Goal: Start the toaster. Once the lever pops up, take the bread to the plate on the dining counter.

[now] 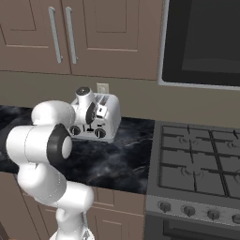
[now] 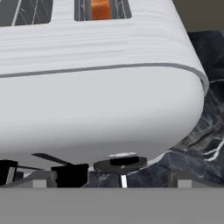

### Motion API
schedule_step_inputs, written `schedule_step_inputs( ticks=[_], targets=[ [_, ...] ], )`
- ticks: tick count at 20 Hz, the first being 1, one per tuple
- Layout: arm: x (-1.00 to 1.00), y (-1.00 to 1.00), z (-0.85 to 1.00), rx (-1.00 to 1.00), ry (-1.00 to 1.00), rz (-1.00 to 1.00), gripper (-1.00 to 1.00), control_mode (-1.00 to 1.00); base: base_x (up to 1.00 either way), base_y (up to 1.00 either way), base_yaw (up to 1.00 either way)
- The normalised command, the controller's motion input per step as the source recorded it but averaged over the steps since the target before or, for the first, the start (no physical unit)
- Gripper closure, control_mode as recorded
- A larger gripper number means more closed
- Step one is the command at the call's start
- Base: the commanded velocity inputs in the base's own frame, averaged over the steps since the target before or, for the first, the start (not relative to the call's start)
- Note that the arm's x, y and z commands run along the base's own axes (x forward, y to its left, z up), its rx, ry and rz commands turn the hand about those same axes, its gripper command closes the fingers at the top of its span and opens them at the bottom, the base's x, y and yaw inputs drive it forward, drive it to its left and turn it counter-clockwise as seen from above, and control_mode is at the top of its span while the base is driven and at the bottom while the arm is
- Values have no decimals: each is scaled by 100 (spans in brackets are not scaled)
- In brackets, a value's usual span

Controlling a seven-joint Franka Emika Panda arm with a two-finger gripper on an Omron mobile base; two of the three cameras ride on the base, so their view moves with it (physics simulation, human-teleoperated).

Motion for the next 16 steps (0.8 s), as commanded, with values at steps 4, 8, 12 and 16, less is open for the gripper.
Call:
schedule_step_inputs(
  ticks=[4,8,12,16],
  targets=[
    [0,0,11,0,0,0,-100,-100,0,0,0],
    [0,0,3,0,0,0,-100,-100,0,0,0],
    [0,0,0,0,-1,2,-100,-100,0,0,0],
    [-5,-1,1,0,-6,4,-100,-100,0,0,0]
  ],
)
